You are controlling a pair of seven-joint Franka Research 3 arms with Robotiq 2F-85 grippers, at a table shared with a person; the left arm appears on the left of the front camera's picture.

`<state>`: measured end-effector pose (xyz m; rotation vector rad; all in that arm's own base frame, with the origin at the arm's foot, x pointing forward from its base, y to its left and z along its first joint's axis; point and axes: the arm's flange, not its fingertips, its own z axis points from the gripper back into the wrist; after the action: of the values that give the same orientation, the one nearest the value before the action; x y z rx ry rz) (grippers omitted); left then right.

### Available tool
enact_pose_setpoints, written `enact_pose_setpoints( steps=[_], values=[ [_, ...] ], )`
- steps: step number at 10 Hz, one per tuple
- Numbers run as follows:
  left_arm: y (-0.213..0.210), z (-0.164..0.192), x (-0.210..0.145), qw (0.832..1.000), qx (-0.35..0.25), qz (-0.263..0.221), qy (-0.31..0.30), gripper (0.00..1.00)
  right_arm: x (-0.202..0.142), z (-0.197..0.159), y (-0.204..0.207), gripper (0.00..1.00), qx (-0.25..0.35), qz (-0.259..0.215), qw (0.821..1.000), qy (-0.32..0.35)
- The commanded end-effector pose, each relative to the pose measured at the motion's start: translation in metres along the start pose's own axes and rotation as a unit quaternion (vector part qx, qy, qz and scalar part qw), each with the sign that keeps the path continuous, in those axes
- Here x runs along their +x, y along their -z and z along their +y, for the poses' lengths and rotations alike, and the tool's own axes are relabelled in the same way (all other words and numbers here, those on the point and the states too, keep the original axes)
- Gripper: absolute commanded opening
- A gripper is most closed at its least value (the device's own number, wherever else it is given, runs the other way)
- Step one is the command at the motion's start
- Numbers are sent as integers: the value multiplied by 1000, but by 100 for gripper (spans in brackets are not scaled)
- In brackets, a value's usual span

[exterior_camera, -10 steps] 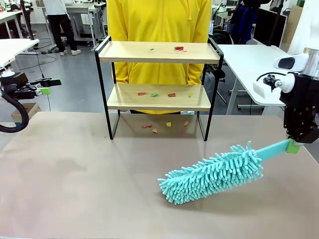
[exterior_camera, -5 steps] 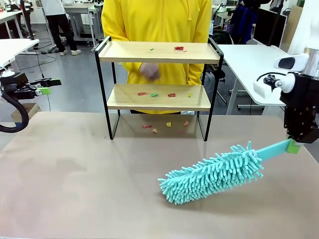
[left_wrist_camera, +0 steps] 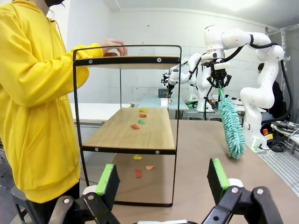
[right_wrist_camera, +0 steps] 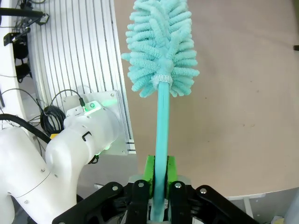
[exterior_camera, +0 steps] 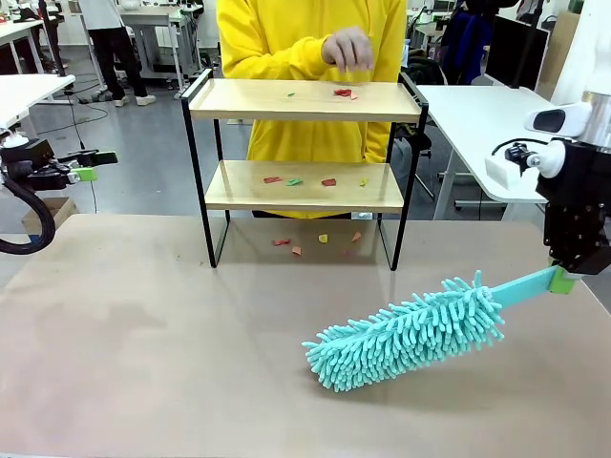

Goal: Clean the shelf.
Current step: Clean the specific section of the Shelf indicated by the human with the Duster.

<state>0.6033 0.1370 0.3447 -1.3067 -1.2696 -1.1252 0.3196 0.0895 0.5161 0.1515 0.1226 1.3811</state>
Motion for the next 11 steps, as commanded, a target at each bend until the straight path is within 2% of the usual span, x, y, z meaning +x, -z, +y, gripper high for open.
enact_pose_setpoints(
  steps=[1, 11],
  values=[
    [1, -1, 3, 1000, 0, 0, 7, 100, -2, 1, -6, 13, -1, 1, 1000, -1],
    [1, -1, 3, 1000, 0, 0, 7, 100, -2, 1, -6, 13, -1, 1, 1000, -1]
  ],
)
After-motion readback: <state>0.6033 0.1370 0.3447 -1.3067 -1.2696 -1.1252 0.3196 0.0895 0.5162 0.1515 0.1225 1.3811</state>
